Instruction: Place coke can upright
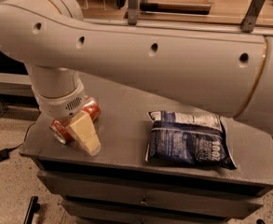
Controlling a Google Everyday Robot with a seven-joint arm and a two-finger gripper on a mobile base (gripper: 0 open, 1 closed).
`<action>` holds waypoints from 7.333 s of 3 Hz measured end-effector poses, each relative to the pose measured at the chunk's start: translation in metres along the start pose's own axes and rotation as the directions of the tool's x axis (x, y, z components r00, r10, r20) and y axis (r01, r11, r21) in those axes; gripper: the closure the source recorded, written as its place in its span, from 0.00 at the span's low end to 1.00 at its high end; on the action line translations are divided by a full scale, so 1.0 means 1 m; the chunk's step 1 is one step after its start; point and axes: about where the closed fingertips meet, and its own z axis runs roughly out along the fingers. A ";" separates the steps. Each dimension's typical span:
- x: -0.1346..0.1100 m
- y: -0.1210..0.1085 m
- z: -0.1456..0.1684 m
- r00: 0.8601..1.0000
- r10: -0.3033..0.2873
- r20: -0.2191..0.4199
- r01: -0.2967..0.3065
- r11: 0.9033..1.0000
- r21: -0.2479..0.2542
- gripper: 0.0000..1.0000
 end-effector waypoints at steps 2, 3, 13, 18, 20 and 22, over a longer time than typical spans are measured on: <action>-0.001 0.000 0.000 1.000 -0.002 -0.002 0.002 1.000 0.005 0.41; -0.001 0.000 0.000 1.000 -0.002 -0.003 0.002 1.000 0.007 0.64; 0.149 0.020 -0.123 0.938 0.321 0.132 -0.346 0.884 0.315 1.00; 0.216 -0.026 -0.127 0.760 0.162 0.630 -0.528 0.718 0.453 1.00; 0.250 -0.028 -0.139 0.679 0.201 0.706 -0.619 0.673 0.404 1.00; 0.280 -0.028 -0.145 0.545 0.195 0.815 -0.710 0.625 0.325 1.00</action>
Offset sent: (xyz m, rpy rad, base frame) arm -0.0003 0.0003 0.0002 0.0010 -0.0021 0.0005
